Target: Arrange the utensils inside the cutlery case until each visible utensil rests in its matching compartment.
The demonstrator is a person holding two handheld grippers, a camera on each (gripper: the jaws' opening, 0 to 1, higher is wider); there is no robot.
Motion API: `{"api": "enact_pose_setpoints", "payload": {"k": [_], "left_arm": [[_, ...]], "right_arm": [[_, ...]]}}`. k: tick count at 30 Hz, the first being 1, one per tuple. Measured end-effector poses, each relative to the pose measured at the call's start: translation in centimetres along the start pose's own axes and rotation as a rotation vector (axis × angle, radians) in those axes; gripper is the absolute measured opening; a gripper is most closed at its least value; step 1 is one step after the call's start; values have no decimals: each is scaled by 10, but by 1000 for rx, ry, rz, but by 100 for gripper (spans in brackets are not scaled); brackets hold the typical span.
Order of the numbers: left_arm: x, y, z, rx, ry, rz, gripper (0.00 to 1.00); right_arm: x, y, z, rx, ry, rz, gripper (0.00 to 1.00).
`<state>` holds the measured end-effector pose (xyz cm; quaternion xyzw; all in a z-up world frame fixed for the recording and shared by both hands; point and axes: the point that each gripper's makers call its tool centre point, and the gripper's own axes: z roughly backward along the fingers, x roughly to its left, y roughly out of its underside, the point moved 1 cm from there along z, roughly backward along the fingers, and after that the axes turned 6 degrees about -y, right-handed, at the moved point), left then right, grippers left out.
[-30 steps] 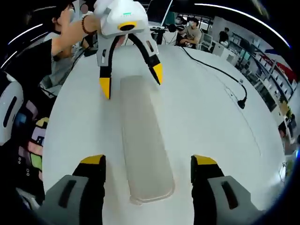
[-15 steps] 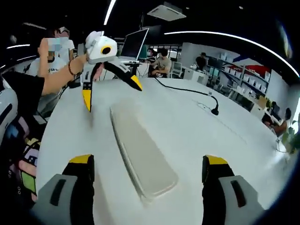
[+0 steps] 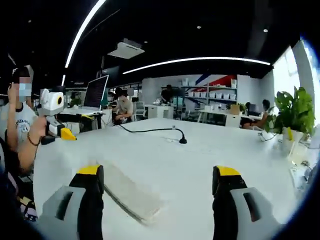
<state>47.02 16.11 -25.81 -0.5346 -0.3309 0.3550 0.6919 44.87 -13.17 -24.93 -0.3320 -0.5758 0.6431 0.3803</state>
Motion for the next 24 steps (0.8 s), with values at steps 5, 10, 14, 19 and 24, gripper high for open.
{"api": "enact_pose_setpoints", "payload": {"k": [5,10,14,19,24], "left_arm": [[5,-23,20,-70,-16,0,100],[8,-48,44,-151,-39,-2,100],[12,-47,58,-146,-68,18,100],[20,-50,71,-162,-108,49,100],[27,-53,84,-192,-142,66,100]], "right_arm": [[-17,-2,27,12,133,33,90],[-26,-11,48,-2,178,42,91],[-27,-23,63,-30,208,61,91],[-26,-35,82,-73,255,72,91],[-17,-43,86,-93,251,98,91]]}}
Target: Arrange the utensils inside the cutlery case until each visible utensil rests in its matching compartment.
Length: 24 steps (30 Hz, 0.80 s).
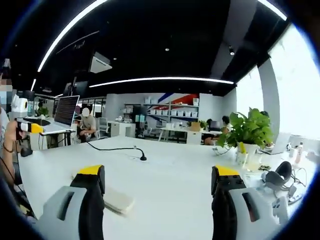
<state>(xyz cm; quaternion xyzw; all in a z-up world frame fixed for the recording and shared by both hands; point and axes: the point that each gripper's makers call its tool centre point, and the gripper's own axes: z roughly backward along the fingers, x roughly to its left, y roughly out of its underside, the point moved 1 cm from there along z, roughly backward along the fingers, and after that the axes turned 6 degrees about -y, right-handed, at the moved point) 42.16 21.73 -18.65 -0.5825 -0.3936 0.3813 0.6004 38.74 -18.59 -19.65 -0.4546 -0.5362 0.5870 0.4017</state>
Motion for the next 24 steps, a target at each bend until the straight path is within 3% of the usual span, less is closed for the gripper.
{"api": "enact_pose_setpoints", "payload": {"k": [13,24], "left_arm": [[-1,-16,18,-62,-28,-16,100],[-20,-10,10,-51,43,19,100]], "right_arm": [[-10,10,11,42,27,43,91],[-13,13,16,58,24,38,91]]}}
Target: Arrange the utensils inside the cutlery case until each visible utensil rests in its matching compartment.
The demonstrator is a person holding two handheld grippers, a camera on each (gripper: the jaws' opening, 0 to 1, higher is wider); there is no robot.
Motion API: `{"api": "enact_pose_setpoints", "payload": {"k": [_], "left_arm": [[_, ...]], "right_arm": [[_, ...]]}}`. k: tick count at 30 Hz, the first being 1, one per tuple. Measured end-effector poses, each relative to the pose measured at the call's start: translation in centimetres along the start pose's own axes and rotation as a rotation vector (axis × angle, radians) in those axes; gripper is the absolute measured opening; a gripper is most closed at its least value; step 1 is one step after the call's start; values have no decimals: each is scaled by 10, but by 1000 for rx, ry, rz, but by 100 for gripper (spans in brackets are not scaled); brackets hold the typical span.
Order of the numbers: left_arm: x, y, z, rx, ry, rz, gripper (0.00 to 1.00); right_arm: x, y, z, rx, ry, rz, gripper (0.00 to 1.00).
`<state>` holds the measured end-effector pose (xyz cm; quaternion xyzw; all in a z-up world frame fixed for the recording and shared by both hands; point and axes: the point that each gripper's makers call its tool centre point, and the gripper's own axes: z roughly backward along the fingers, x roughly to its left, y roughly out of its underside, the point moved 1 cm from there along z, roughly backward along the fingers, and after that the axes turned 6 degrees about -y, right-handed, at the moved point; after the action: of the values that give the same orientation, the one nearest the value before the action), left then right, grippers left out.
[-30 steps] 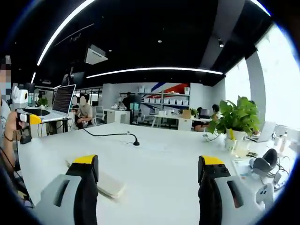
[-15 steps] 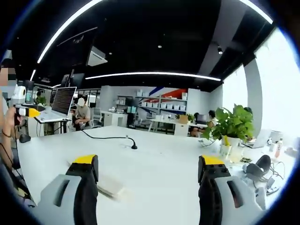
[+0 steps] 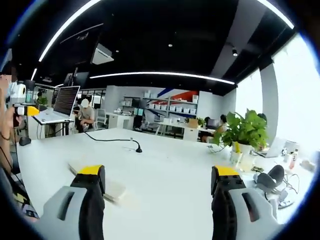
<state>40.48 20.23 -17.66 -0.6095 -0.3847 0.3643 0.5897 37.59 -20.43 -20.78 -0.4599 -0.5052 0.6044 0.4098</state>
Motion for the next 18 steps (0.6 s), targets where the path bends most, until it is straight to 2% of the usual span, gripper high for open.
{"api": "enact_pose_setpoints", "payload": {"k": [8,18], "left_arm": [[-3,6,-4,24,18,7,100],[-4,6,-3,22,19,3,100]], "right_arm": [[0,0,1,5,-1,6,91],[-1,-1,2,4,1,-1,91]]}}
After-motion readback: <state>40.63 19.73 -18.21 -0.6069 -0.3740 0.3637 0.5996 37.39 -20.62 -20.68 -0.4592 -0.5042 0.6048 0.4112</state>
